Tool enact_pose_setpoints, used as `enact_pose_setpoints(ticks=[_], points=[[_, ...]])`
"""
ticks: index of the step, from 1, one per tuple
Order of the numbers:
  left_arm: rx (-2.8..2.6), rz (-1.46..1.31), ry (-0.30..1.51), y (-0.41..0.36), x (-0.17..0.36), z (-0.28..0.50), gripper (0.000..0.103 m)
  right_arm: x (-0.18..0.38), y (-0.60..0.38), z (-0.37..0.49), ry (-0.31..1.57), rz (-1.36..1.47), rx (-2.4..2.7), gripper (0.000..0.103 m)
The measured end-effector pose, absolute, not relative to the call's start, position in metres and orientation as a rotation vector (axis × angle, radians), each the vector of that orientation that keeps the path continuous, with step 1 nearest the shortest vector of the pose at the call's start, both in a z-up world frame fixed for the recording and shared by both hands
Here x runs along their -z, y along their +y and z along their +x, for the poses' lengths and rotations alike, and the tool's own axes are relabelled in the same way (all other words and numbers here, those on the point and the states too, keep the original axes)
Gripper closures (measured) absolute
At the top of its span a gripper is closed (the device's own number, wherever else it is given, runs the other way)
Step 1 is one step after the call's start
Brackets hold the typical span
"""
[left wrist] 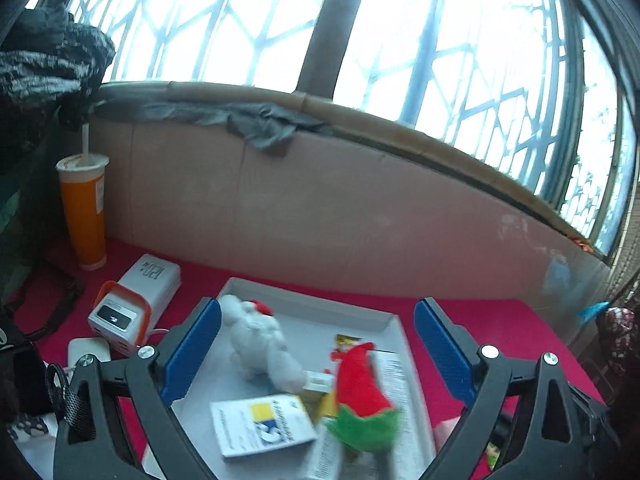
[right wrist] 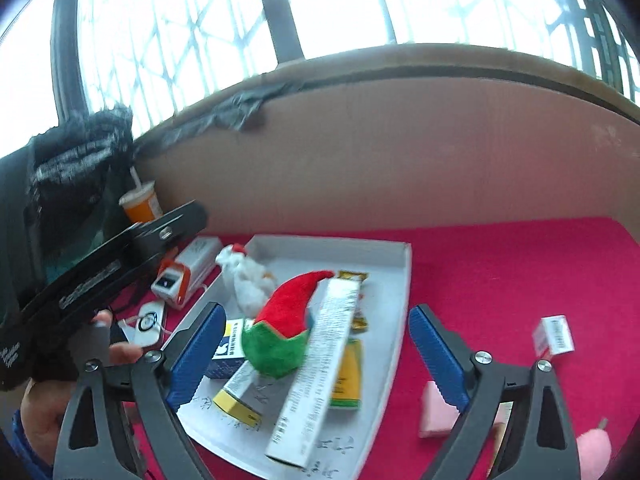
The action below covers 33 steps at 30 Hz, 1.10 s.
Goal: Organize objects
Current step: 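Move both open grippers from the tray to the loose items on the carpet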
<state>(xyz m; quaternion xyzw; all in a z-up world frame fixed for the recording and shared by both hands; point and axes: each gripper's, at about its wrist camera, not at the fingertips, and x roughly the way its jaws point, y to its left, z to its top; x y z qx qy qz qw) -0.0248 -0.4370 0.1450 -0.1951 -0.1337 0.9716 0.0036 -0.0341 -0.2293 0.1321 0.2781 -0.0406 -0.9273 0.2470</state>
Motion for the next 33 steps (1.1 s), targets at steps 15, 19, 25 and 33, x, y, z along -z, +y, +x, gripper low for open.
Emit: enact_pose_setpoints(ticks=[15,19,25,33], points=[[-2.762,-0.714,-0.234,-0.315,-0.130,-0.005,0.006,-0.133,-0.040,-0.001,-0.366,0.729,2.809,0.000],[-2.684,-0.841,-0.169,-0.278,-0.105,-0.012,0.006,-0.105,0.007,0.003,-0.388,0.869,2.887,0.000],[-2.575,-1.001,-0.171,-0.240,-0.063,-0.008,0.006,-0.060,0.043,-0.001,-0.397,1.102,2.870,0.000],[-2.524,-1.125,-0.095,-0.214,-0.033,-0.014,0.006,-0.038,0.021,-0.009,-0.261,1.177,2.740,0.001]])
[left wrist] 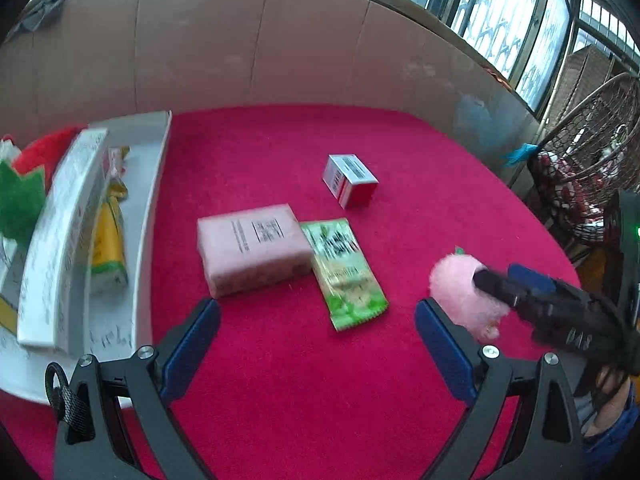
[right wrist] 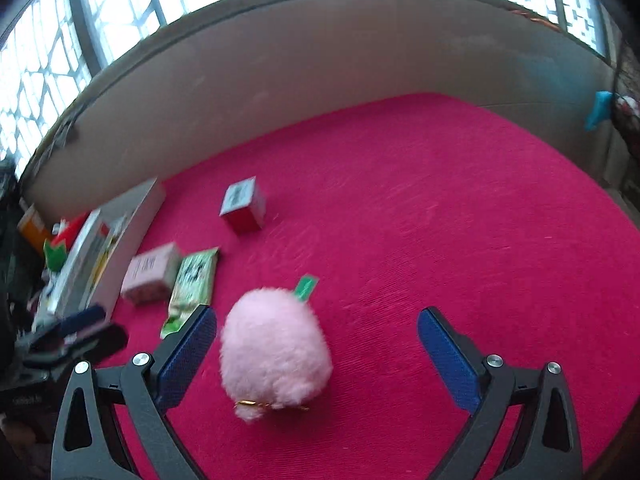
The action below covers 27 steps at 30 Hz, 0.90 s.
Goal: Organize objects
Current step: 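Move both open grippers from the tray to the loose items on the carpet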
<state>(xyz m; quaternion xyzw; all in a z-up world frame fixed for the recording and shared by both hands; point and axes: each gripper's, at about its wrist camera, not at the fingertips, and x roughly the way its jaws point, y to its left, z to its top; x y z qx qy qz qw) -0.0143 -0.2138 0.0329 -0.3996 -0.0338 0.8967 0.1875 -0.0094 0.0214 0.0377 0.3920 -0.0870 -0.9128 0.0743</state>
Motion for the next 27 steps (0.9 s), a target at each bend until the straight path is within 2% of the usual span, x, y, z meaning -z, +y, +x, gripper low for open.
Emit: enact_pose_setpoints(ticks=[3,11,20,27], points=[[-2.531,-1.100,-0.022,-0.212,-0.042,-0.028,0.006,-0.029,0.015,-0.014,-0.251,1.191,2.708,0.001],[-2.299,-1.205,0.407,-0.197,-0.041,-0.075,0.006,-0.018,0.019,-0.020,-0.284,1.217,2.651,0.001],[-2.238,-1.359,0.499,-0.211,-0.014,-0.101,0.006,-0.015,0.010,-0.026,-0.256,1.218,2.627,0.001],[-2.166,-1.315,0.633,-0.191,-0.015,-0.096,0.006,-0.015,0.006,-0.025,-0.247,1.220,2.624,0.001]])
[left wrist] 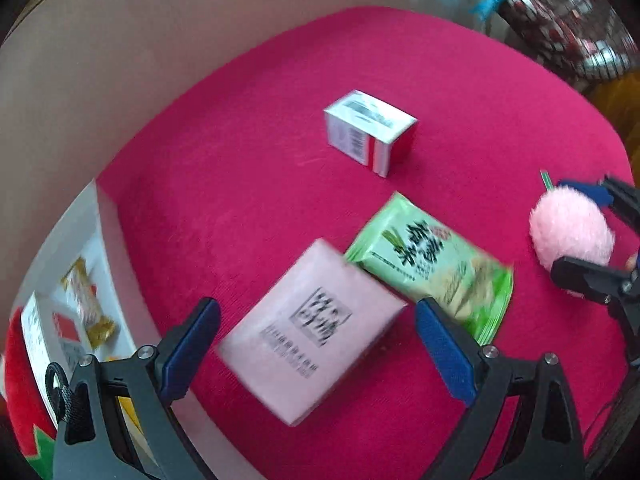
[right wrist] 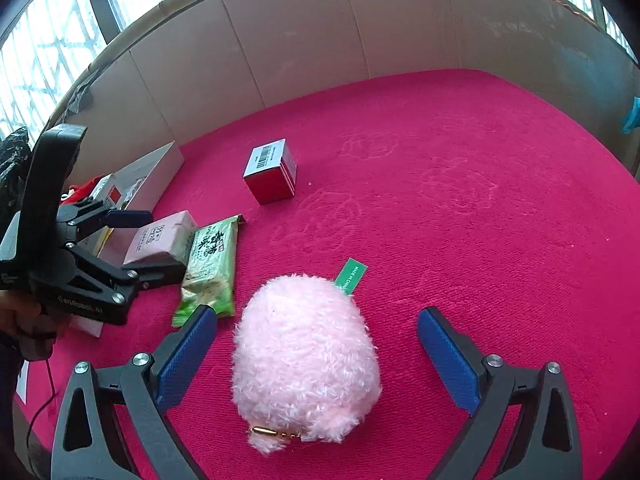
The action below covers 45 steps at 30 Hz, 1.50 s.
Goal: Organize objects
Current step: 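Move both open grippers from the tray to the loose items on the carpet, then grasp the pink tissue pack with the left gripper while the right grasps the pink pom-pom plush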
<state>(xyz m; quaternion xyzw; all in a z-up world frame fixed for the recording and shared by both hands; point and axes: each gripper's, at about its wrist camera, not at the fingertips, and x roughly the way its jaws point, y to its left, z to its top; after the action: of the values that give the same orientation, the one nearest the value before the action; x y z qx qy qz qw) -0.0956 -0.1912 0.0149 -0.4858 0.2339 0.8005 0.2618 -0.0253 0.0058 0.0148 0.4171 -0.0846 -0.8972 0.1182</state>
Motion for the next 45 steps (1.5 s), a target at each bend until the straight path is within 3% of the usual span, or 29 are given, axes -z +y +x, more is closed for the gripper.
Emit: enact_pose_setpoints(ticks=[10,13,17,25,29,33,34,45], points=[[-2.037,-1.329,0.592,-0.187,-0.019,-0.055,0.006,-0.014,0.008,-0.025,-0.257,1.215,2.614,0.001],[-2.109,-1.305,0.579,-0.186,-0.020,-0.046,0.014,-0.015,0.006,-0.025,-0.243,1.219,2.622,0.002],[-2.231,-1.344,0.344,-0.199,-0.024,-0.048,0.018,-0.015,0.004,-0.025,-0.218,1.228,2.636,0.005],[-2.319,-1.292,0.332,-0.211,-0.021,-0.030,0.032,-0.013,-0.001,-0.025,-0.127,1.257,2.672,0.013],[-2.363,-1.241,0.308,-0.220,-0.021,-0.021,0.037,-0.012,-0.002,-0.024,-0.085,1.268,2.688,0.020],[-2.412,-1.183,0.286,-0.228,-0.023,-0.012,0.047,-0.013,-0.003,-0.023,-0.084,1.249,2.678,0.043],[-2.431,-1.169,0.275,-0.230,-0.020,-0.015,0.053,-0.013,-0.003,-0.023,-0.079,1.248,2.684,0.045],[-2.524,-1.080,0.231,-0.239,-0.021,-0.007,0.054,-0.013,0.000,-0.023,-0.099,1.245,2.704,0.049]])
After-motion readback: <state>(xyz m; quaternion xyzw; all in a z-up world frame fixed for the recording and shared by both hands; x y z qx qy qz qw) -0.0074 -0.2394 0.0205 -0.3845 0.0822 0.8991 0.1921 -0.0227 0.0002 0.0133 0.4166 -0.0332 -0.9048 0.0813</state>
